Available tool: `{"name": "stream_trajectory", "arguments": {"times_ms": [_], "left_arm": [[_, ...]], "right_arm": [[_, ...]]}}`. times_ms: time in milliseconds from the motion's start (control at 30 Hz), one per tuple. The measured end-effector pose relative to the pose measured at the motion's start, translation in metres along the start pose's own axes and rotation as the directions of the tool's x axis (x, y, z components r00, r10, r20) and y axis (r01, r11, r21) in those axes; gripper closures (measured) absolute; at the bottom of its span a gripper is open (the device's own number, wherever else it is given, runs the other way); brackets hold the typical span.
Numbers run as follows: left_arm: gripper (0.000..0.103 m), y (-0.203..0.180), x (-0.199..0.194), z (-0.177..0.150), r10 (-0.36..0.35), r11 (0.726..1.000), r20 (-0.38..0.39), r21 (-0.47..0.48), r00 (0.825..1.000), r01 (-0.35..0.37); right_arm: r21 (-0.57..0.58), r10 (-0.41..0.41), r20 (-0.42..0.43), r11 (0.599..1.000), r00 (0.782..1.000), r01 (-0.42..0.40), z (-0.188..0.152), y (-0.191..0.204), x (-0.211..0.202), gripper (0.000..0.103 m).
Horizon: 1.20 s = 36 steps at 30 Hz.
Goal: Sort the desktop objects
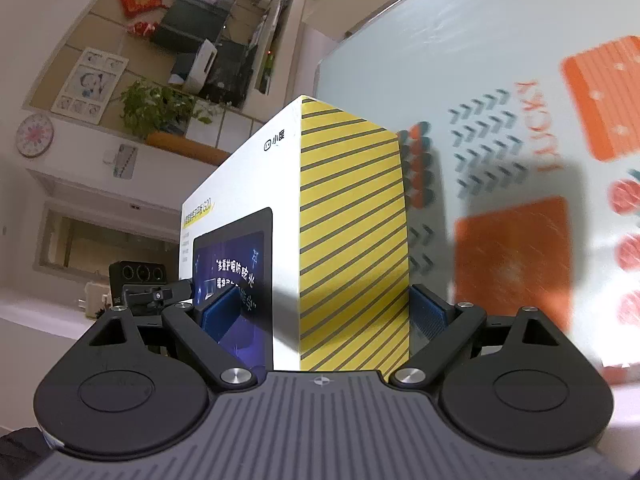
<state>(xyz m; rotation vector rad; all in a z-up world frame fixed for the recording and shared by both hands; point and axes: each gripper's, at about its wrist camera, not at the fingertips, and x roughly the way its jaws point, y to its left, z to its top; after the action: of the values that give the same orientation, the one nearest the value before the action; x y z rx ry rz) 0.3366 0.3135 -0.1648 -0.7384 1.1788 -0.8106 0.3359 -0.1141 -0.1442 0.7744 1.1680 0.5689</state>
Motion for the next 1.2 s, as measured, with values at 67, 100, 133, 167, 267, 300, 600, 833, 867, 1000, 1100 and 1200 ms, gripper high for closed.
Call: {"name": "stream_trajectory", "arguments": {"times_ms": [67, 100, 133, 167, 267, 300, 600, 833, 867, 1000, 1100, 1200], "left_arm": [[0.0, -0.013, 0.01, -0.011, -0.001, 1.0, -0.008, -0.003, 1.0, 0.001], [0.0, -0.02, 0.015, -0.018, 0.0, 1.0, -0.011, -0.004, 1.0, 0.0], [0.0, -0.028, 0.021, -0.024, 0.001, 1.0, -0.014, -0.005, 1.0, -0.001], [0.0, -0.035, 0.026, -0.031, 0.003, 1.0, -0.017, -0.004, 1.0, -0.003], [0.0, -0.058, 0.044, -0.052, 0.009, 1.0, -0.026, -0.002, 1.0, -0.009], [0.0, -0.066, 0.049, -0.059, 0.011, 1.0, -0.028, 0.0, 1.0, -0.011], [0.0, -0.118, 0.095, -0.123, 0.003, 1.0, -0.027, 0.0, 1.0, -0.003], [0.0, -0.135, 0.118, -0.166, -0.026, 0.999, -0.012, -0.038, 1.0, 0.025], [0.0, -0.137, 0.121, -0.17, -0.024, 0.999, -0.015, -0.046, 1.0, 0.023], [0.0, -0.147, 0.13, -0.182, -0.014, 0.998, -0.025, -0.056, 1.0, 0.013], [0.0, -0.152, 0.138, -0.183, -0.01, 0.998, -0.035, -0.057, 0.999, 0.008], [0.0, -0.156, 0.146, -0.184, -0.009, 0.999, -0.044, -0.052, 0.999, 0.007]], "right_arm": [[0.007, -0.002, 0.013, 1.0, 1.0, 0.002, -0.01, -0.007, -0.018, 0.0], [0.011, -0.003, 0.018, 1.0, 1.0, 0.003, -0.015, -0.011, -0.027, 0.0], [0.015, -0.003, 0.023, 1.0, 1.0, 0.003, -0.02, -0.015, -0.037, 0.0], [0.018, -0.003, 0.027, 1.0, 1.0, 0.003, -0.025, -0.02, -0.046, 0.0], [0.023, 0.001, 0.036, 1.0, 0.999, -0.002, -0.041, -0.034, -0.074, 0.0], [0.025, 0.002, 0.039, 1.0, 0.999, -0.003, -0.046, -0.038, -0.083, 0.0], [0.036, -0.005, 0.038, 0.999, 0.999, 0.004, -0.091, -0.084, -0.168, 0.0], [-0.009, -0.038, 0.033, 0.999, 0.999, 0.038, -0.112, -0.092, -0.212, 0.0], [-0.012, -0.041, 0.033, 0.999, 0.999, 0.042, -0.114, -0.094, -0.216, 0.0], [-0.012, -0.041, 0.032, 0.999, 0.999, 0.042, -0.123, -0.102, -0.231, 0.0], [-0.006, -0.043, 0.033, 0.999, 0.999, 0.044, -0.128, -0.108, -0.24, 0.0], [0.005, -0.05, 0.031, 0.999, 0.998, 0.05, -0.131, -0.114, -0.248, 0.0]]}}
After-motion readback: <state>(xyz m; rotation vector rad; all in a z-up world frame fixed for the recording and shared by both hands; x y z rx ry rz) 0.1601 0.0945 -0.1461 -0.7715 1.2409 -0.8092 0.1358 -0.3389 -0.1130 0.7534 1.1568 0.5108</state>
